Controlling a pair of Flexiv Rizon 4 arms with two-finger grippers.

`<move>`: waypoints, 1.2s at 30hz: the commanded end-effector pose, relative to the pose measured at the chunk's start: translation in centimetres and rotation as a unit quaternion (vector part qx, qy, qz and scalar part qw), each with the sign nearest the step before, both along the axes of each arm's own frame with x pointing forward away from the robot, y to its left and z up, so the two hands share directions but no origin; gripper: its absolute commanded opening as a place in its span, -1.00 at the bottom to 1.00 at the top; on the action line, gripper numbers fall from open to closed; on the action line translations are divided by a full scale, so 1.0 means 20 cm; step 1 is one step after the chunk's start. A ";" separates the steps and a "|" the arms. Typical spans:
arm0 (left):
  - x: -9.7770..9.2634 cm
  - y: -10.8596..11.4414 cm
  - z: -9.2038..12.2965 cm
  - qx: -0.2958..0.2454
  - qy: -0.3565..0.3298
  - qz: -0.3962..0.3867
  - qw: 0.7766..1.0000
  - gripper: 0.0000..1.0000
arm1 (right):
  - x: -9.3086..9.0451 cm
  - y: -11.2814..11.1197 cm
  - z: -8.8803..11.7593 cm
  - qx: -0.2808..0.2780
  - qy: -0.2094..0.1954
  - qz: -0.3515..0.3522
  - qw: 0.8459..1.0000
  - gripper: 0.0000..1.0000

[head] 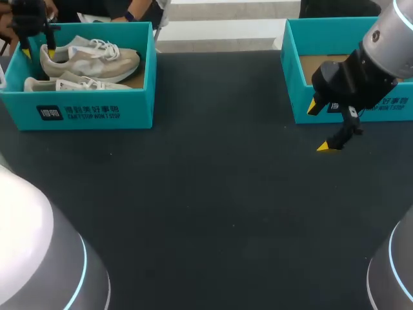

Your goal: Take the shoe out of the shoebox, open the shoe tongue, remove and reinsert the insole, then place the shoe into the shoebox

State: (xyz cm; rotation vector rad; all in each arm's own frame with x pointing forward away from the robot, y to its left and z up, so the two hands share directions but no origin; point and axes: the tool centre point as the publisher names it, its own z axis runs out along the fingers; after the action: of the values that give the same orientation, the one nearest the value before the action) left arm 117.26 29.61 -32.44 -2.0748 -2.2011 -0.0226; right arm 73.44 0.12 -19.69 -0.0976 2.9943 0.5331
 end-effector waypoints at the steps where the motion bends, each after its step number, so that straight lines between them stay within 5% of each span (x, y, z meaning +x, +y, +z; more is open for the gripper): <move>1: -0.04 0.02 0.15 -0.021 0.009 -0.014 1.000 0.28 | 0.00 0.00 -0.01 0.000 0.000 0.000 1.000 1.00; 7: -0.15 0.02 0.21 -0.045 0.011 -0.042 0.998 0.21 | 0.00 0.00 -0.01 0.000 0.000 0.000 1.000 1.00; 15: -0.30 0.02 0.16 -0.040 -0.020 -0.076 0.996 0.24 | 0.00 0.00 -0.01 0.000 0.000 0.000 1.000 1.00; 21: -0.37 0.02 0.13 -0.035 -0.036 -0.086 0.995 0.48 | 0.00 0.00 -0.01 0.000 0.000 0.000 1.000 1.00; 24: -0.39 0.02 0.13 -0.030 -0.024 -0.080 0.996 1.00 | 0.00 0.00 -0.01 0.000 0.000 0.000 1.000 1.00; 36: -0.39 0.02 0.13 -0.030 -0.024 -0.080 0.996 1.00 | 0.00 0.00 -0.01 0.000 0.000 0.000 1.000 1.00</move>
State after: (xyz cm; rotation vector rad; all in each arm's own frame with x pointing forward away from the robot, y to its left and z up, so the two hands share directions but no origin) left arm 110.11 29.75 -29.78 -2.2622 -2.0491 0.0557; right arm 73.44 0.12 -19.69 -0.0976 2.9944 0.5331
